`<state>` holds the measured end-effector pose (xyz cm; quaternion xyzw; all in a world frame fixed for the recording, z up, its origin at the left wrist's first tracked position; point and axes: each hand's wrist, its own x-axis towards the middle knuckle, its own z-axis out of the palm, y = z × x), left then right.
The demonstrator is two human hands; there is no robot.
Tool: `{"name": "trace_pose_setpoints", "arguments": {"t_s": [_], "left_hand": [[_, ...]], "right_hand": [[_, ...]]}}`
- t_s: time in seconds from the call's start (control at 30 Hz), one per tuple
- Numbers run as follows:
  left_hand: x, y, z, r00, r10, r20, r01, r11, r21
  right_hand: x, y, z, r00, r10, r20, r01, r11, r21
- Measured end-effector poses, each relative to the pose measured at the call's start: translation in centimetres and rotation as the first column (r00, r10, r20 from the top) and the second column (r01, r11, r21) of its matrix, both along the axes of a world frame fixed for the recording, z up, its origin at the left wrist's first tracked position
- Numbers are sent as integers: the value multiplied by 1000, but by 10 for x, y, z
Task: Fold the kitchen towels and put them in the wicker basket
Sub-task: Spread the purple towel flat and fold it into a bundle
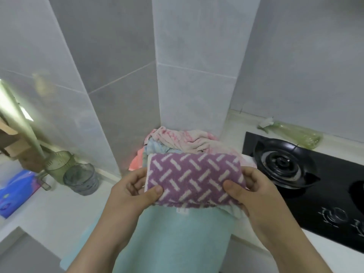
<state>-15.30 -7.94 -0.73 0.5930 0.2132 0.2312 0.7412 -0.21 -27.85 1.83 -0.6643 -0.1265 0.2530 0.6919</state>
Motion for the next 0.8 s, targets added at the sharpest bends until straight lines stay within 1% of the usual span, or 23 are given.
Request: {"name": "trace_pose_setpoints", "arguments": {"t_s": [0.13,0.27,0.37,0.5,0.63,0.8], "left_hand": [[35,-33,34,997,-75,8,75,997,11],[70,-82,61,988,-157,9,156,987,25],[97,-123,79,972,-232,39,230,972,43],[133,-179,95,938,-341,61,337,939,67],[167,-237,106,895,-439,81,430,897,100],[201,-303,113,821,-562,103,552,826,113]], "right_hand": [[19,-46,40,997,-66,30,67,998,-18],[33,-108,73,994,-112,-12,111,994,-24],[43,-158,93,984,-172,51,175,983,-62],[54,-224,115,967,-236,92,243,968,-64],[60,-287,131,934,-339,114,346,937,-53],[67,-353,136,887,-453,90,458,888,-43]]}}
